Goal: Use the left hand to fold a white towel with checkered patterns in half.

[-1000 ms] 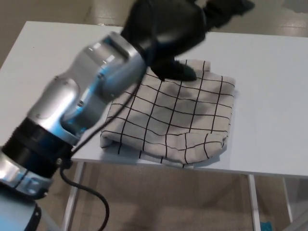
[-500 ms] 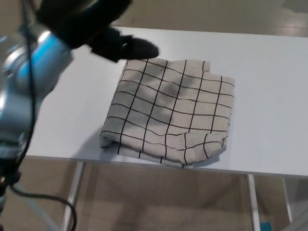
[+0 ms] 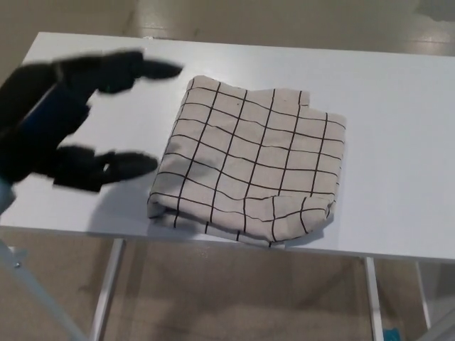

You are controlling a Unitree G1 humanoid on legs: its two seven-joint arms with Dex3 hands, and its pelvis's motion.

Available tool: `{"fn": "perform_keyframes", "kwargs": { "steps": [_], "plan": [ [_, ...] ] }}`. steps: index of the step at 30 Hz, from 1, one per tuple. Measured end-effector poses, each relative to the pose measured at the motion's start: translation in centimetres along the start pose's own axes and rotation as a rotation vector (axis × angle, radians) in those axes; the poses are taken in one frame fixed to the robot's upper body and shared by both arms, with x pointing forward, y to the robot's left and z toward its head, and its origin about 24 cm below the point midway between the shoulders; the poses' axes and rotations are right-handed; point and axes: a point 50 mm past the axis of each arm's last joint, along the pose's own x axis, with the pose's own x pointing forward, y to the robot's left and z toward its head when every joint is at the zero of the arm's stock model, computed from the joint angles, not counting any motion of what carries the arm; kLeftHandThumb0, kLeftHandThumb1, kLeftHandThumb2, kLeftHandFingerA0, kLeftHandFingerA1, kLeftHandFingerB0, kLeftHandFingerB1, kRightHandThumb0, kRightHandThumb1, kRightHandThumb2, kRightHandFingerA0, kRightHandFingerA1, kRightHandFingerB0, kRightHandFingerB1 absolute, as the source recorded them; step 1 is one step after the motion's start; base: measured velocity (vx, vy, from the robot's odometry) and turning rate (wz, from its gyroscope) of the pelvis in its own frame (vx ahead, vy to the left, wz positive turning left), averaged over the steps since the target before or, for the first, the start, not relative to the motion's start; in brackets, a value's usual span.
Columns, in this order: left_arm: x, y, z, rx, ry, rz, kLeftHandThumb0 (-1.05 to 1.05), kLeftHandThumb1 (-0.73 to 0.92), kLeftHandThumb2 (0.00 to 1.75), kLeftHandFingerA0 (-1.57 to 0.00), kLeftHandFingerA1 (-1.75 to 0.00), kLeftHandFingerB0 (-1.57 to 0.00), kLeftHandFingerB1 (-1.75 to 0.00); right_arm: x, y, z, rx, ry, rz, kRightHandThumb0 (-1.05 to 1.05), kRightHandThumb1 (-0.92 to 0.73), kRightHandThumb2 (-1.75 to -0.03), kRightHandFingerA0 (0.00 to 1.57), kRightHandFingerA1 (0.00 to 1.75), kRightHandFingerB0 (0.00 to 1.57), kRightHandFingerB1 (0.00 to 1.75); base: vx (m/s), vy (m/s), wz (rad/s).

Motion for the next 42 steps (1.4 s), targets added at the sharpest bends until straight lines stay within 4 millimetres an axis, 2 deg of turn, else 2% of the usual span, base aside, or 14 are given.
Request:
{"fn": "perform_keyframes", "kwargs": {
  "steps": [13, 14, 15, 17, 18, 20, 22, 23, 24, 25, 26, 27, 33, 42],
  "plan": [
    [-8.4, -2.8, -2.0, -0.269, 0.222, -0.160, -0.56, 0.49, 0.89, -0.69, -0.63, -0.45, -0.51, -0.1, 0.0, -0.1, 0.000, 0.006, -0.002, -0.29, -0.75, -0.61, 0.56, 0.55, 0.53, 0.50, 0.00, 0.000, 0.00],
    [-8.4, -2.8, -2.0, -0.269, 0.222, -0.160, -0.58, 0.49, 0.89, -0.72, -0.63, -0.47, -0.51, -0.1, 0.0, -0.1, 0.000, 0.006, -0.002, -0.29, -0.74, -0.61, 0.54, 0.55, 0.52, 0.49, 0.00, 0.000, 0.00],
    [-10.2, -3.5, -2.2, -0.336, 0.279, -0.205, -0.63, 0.51, 0.90, -0.75, -0.63, -0.49, -0.50, -0.2, -0.1, -0.2, 0.000, 0.009, -0.002, -0.29, -0.74, -0.61, 0.54, 0.55, 0.52, 0.49, 0.00, 0.000, 0.00],
    [-11.2, -3.9, -2.3, -0.373, 0.311, -0.229, -0.65, 0.52, 0.90, -0.76, -0.63, -0.49, -0.50, -0.2, -0.1, -0.2, 0.000, 0.011, -0.003, -0.29, -0.74, -0.61, 0.54, 0.55, 0.52, 0.49, 0.00, 0.000, 0.00],
    [-12.7, -4.6, -2.6, -0.432, 0.361, -0.264, -0.67, 0.52, 0.90, -0.77, -0.62, -0.50, -0.50, -0.3, -0.1, -0.3, 0.000, 0.016, -0.004, -0.28, -0.74, -0.61, 0.55, 0.55, 0.52, 0.49, 0.00, 0.000, 0.00],
    [-14.0, -5.1, -3.0, -0.480, 0.405, -0.287, -0.69, 0.53, 0.91, -0.76, -0.62, -0.51, -0.50, -0.4, -0.2, -0.5, 0.000, 0.022, -0.005, -0.28, -0.74, -0.62, 0.56, 0.56, 0.53, 0.50, 0.00, 0.000, 0.00],
    [-16.2, -6.1, -3.6, -0.563, 0.489, -0.317, -0.66, 0.50, 0.91, -0.71, -0.61, -0.51, -0.51, -0.6, -0.3, -0.7, 0.001, 0.031, -0.008, -0.28, -0.74, -0.61, 0.57, 0.56, 0.53, 0.50, 0.00, 0.000, 0.00],
    [-17.4, -6.7, -4.0, -0.612, 0.536, -0.329, -0.69, 0.56, 0.61, -0.61, -0.44, -0.56, -0.40, -0.8, -0.4, -0.9, 0.001, 0.040, -0.011, -0.27, -0.75, -0.62, 0.58, 0.56, 0.53, 0.50, 0.00, 0.000, 0.00],
    [-18.5, -7.3, -4.5, -0.653, 0.581, -0.337, -0.66, 0.60, 0.59, -0.49, -0.40, -0.50, -0.37, -1.0, -0.5, -1.1, 0.001, 0.048, -0.015, -0.27, -0.75, -0.62, 0.57, 0.56, 0.53, 0.49, 0.00, 0.000, 0.00],
    [-19.6, -7.9, -4.9, -0.689, 0.628, -0.343, -0.83, 0.56, 0.89, -0.36, -0.47, -0.37, -0.45, -1.2, -0.6, -1.2, 0.001, 0.056, -0.020, -0.25, -0.74, -0.61, 0.57, 0.57, 0.53, 0.50, 0.00, 0.000, 0.00],
    [-20.2, -8.4, -5.2, -0.710, 0.655, -0.346, -0.83, 0.56, 0.89, -0.36, -0.47, -0.37, -0.45, -1.3, -0.7, -1.3, 0.000, 0.060, -0.022, -0.25, -0.74, -0.61, 0.57, 0.57, 0.53, 0.50, 0.00, 0.000, 0.00],
    [-20.2, -8.4, -5.2, -0.710, 0.655, -0.346, -0.74, 0.61, 0.60, -0.40, -0.36, -0.39, -0.33, -1.3, -0.7, -1.3, 0.000, 0.060, -0.022, -0.25, -0.74, -0.61, 0.57, 0.58, 0.53, 0.50, 0.00, 0.000, 0.00],
    [-23.5, -12.1, -7.4, -0.836, 0.844, -0.330, -0.77, 0.59, 0.59, -0.42, -0.37, -0.41, -0.34, -1.6, -1.2, -1.6, 0.003, 0.072, -0.038, -0.24, -0.73, -0.61, 0.56, 0.61, 0.54, 0.53, 0.00, 0.000, 0.00],
    [-25.7, -16.6, -10.0, -0.957, 1.070, -0.182, -0.65, 0.52, 0.57, -0.43, -0.39, -0.42, -0.35, -1.7, -1.6, -1.9, 0.017, 0.085, -0.043, -0.25, -0.74, -0.61, 0.56, 0.57, 0.53, 0.51, 0.00, 0.000, 0.00]
  ]
}}
